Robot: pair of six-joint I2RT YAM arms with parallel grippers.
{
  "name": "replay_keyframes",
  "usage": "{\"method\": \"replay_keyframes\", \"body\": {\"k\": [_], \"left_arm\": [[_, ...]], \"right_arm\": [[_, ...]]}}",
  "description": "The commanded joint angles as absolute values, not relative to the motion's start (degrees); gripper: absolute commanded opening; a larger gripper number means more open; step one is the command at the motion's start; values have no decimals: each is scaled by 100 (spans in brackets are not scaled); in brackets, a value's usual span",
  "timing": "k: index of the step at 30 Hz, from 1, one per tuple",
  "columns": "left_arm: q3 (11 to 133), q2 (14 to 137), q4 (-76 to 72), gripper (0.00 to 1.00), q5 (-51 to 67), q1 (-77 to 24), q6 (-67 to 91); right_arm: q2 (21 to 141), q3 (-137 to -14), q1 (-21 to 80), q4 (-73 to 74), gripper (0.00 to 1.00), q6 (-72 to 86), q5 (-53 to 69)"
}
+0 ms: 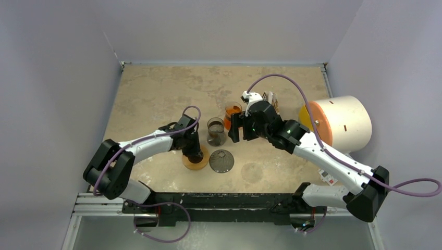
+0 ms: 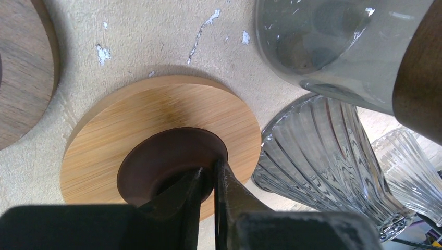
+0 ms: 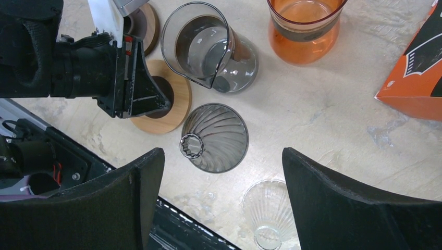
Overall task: Place the coffee filter in the dripper
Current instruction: Pick up the dripper holder from the center of the board.
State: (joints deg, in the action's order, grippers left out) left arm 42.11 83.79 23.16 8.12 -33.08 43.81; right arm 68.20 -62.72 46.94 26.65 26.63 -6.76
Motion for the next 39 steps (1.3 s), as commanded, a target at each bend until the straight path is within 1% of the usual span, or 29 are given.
{"method": "replay_keyframes", "body": {"k": [1,3,11,20,25,31,36,39], "left_arm": [[4272,8317,2233,6,772,-3333,4284],[4263,8283,2248,0,782,-3339,4280],[4259,7953,2390,0,857,-3332,4229],[4085,7018,2768,0,1091,-3332,4204],[4147,6453,3043,0,1484,-3336,4158],[4369,5697,3218,0,2134,-3337,4174],[4666,5240,3212,0,2618,-3338,4223],[4849,5099,3076,0,2846,-3338,4272]], "right_arm": [[6693,-6260,4722,2575,86,2714,-763],[6689,-6250,4724,2568,86,2723,-749],[6622,-6219,4726,2586,86,2765,-691],[6416,-5996,4728,2472,87,2870,-356],[6162,-5795,4730,2238,87,2931,51],[5807,-5441,4723,1752,87,3257,894],[5662,-5151,4732,1114,85,3726,1593],[5729,-5081,4774,866,83,3946,1728]]}}
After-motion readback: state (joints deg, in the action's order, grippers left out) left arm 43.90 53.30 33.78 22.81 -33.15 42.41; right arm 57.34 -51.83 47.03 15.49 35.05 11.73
